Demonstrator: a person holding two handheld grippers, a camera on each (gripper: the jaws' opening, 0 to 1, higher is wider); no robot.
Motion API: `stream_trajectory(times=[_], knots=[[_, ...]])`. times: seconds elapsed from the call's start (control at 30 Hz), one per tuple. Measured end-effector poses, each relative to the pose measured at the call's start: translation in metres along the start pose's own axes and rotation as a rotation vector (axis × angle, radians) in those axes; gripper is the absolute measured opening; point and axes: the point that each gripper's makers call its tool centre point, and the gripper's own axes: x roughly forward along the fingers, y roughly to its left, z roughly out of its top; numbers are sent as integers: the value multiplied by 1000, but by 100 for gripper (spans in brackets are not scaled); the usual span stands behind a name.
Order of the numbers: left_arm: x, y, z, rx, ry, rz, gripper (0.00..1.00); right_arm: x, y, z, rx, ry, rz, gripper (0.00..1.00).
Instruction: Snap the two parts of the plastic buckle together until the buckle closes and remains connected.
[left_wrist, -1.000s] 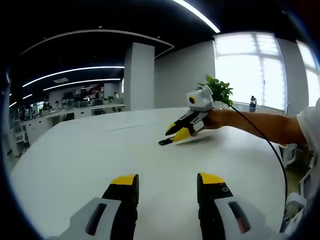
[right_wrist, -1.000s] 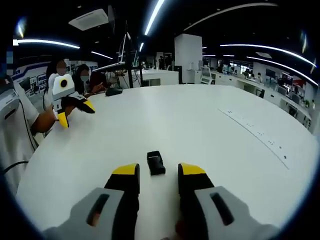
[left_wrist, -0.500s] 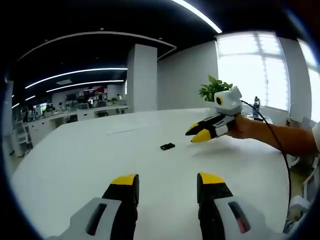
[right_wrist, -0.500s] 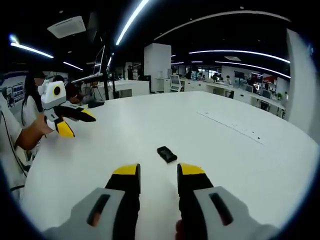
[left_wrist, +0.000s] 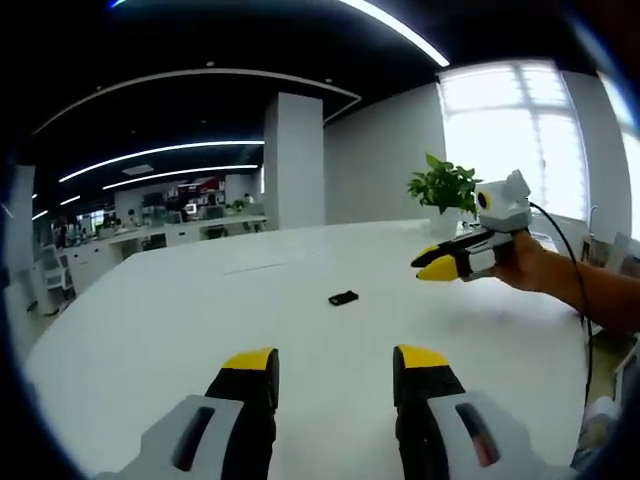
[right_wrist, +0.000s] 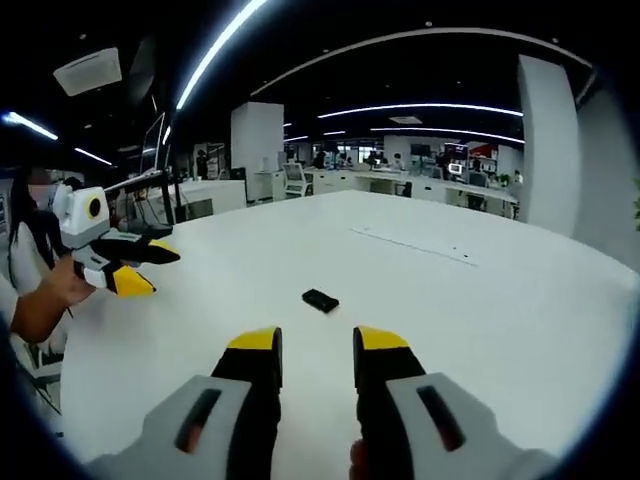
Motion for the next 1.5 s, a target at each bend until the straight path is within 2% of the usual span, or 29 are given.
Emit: stream_trajectory(times=[0.13,0.3,0.57,0.87,1.07,1.27,1.37,1.5], knots=[[0,-1,1,-5,-6,17,45,-12,1,-7,-2,16,-74,28],[-6,-5,6,1,-18,46,45,-33,13,-19,19,19,-151,29],[-15,-7,6,5,-20,73,44,-61,27,-37,75,12,-208,30],[-29,-5,-4,-32,-26,111,44,-88,39,-56,105,15,-292,30],[-35,-10,-10,-30,-26,122,44,-105,45,-57,98,6,-357,31],[-44,-10,-7,-50,-48,127,44,-112,46,-57,124,-11,-365,31],[-48,-9,-5,-61,-66,140,44,-113,51,-52,178,-38,-334,31],[-51,-6,-4,-63,-73,157,44,-117,50,-47,168,-47,-351,31]])
